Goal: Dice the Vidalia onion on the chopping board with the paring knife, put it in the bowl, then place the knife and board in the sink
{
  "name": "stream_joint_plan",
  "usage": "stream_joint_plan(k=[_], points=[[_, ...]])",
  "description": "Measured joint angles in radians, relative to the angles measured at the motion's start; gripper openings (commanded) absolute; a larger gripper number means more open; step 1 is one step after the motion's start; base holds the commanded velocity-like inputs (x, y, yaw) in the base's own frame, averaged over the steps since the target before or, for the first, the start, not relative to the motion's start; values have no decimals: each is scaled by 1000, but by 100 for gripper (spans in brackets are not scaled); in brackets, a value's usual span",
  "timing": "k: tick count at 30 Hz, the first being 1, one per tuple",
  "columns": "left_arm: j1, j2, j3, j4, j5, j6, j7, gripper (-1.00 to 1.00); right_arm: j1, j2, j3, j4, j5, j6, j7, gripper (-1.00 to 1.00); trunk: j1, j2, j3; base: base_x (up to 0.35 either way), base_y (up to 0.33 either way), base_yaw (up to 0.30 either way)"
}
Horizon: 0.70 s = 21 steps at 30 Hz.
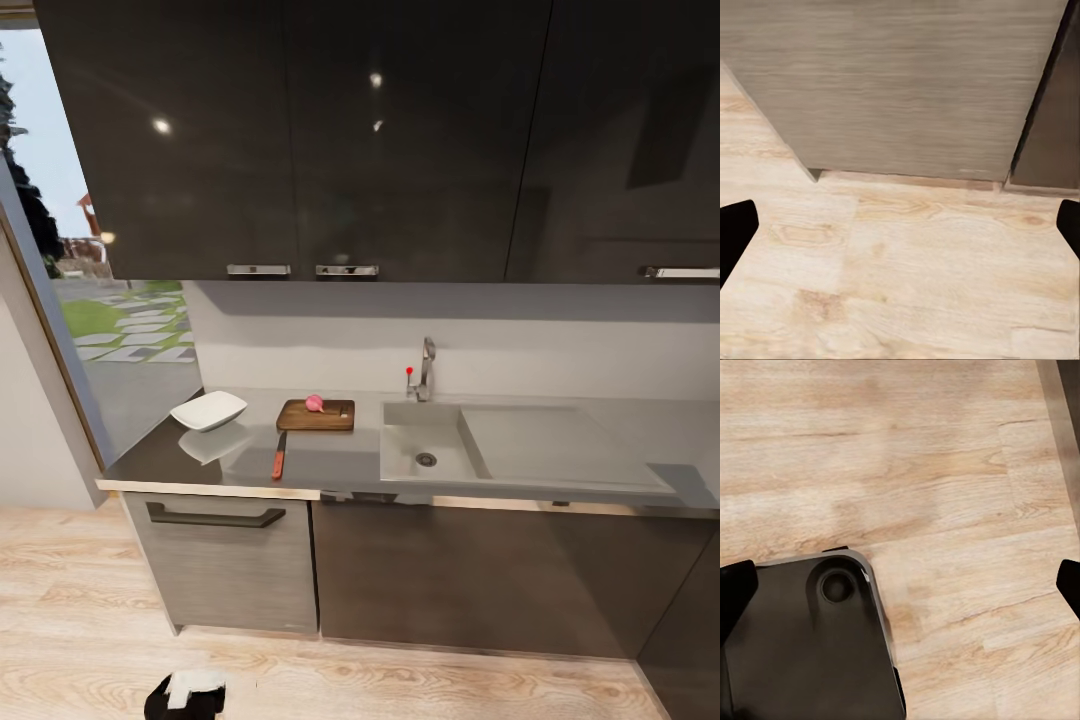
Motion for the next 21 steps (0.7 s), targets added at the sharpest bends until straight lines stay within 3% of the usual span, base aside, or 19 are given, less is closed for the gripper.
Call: stream_joint_plan(k=[2,6,10,16,17,18,19,20,21], points=[[0,7,79,8,-28,31,-48,100,0,0,0,0,0,0,0,100,0,0,0,0,0,0],[0,19,140,23,-110,56,-125,100,0,0,0,0,0,0,0,100,0,0,0,0,0,0],[0,23,157,35,-151,65,-157,100,0,0,0,0,0,0,0,100,0,0,0,0,0,0],[1,10,161,69,-167,67,-178,100,0,0,0,0,0,0,0,100,0,0,0,0,0,0],[1,-5,192,103,-196,68,-183,100,0,0,1,0,0,0,0,100,0,0,0,0,0,0],[0,-16,253,132,-233,68,-193,100,0,0,0,0,0,0,0,100,0,0,0,0,0,0],[0,-28,349,159,-297,68,-212,100,0,0,0,0,0,0,0,100,0,0,0,0,0,0],[0,-33,407,168,-340,68,-223,100,0,0,0,0,0,0,0,100,0,0,0,0,0,0],[0,-40,526,179,-439,68,-243,100,0,0,1,0,0,0,0,100,0,0,0,0,0,0]])
